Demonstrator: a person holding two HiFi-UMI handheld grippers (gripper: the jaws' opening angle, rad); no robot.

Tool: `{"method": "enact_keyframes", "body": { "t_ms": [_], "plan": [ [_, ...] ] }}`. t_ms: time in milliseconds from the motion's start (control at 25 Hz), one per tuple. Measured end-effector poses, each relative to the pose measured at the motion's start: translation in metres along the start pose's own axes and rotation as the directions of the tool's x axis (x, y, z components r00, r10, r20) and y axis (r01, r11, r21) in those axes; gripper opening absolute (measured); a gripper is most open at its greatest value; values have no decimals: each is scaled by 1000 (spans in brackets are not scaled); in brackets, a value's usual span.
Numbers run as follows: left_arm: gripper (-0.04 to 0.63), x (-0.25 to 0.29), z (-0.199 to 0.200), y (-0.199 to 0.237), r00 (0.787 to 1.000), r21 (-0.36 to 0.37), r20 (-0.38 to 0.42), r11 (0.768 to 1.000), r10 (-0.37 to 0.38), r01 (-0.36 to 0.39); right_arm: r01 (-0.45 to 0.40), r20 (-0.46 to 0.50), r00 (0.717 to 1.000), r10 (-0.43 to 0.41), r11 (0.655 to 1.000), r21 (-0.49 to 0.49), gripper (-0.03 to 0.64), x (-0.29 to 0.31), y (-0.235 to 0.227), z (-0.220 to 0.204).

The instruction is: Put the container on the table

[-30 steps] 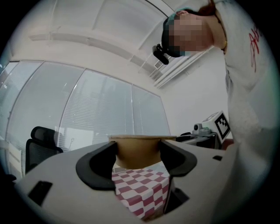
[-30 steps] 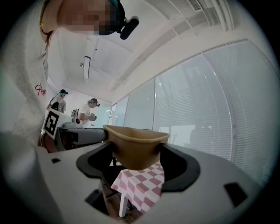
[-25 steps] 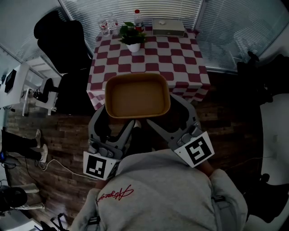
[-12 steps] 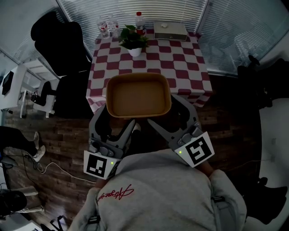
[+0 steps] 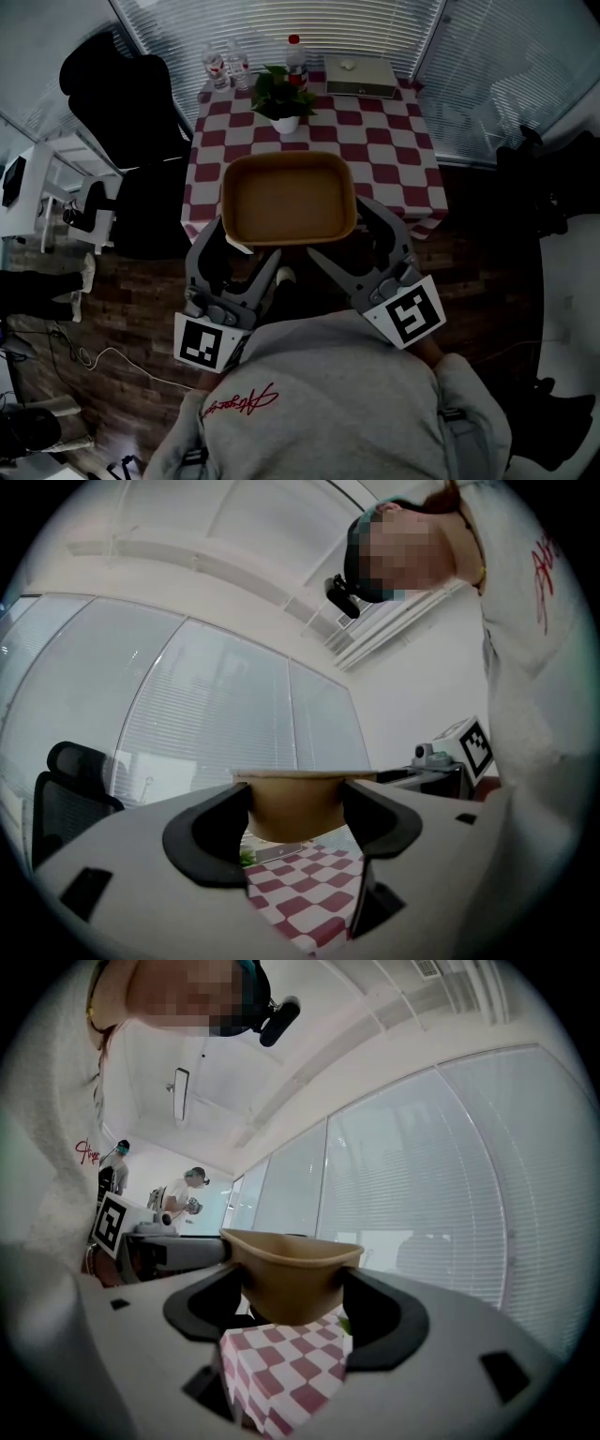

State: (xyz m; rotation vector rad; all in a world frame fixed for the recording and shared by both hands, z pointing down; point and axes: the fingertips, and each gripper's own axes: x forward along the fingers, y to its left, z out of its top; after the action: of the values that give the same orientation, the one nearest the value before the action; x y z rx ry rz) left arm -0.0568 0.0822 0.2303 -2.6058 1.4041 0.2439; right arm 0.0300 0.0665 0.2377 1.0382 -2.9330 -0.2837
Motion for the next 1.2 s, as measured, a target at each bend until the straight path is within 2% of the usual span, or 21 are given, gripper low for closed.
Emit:
{"method": "enact_keyframes", "body": {
  "t_ms": [1200],
  "plan": [
    [311,105,-29,123,996,-20,-15,996,-85,84,82,-35,996,-81,996,19,336,129,-88,-19]
  ]
}}
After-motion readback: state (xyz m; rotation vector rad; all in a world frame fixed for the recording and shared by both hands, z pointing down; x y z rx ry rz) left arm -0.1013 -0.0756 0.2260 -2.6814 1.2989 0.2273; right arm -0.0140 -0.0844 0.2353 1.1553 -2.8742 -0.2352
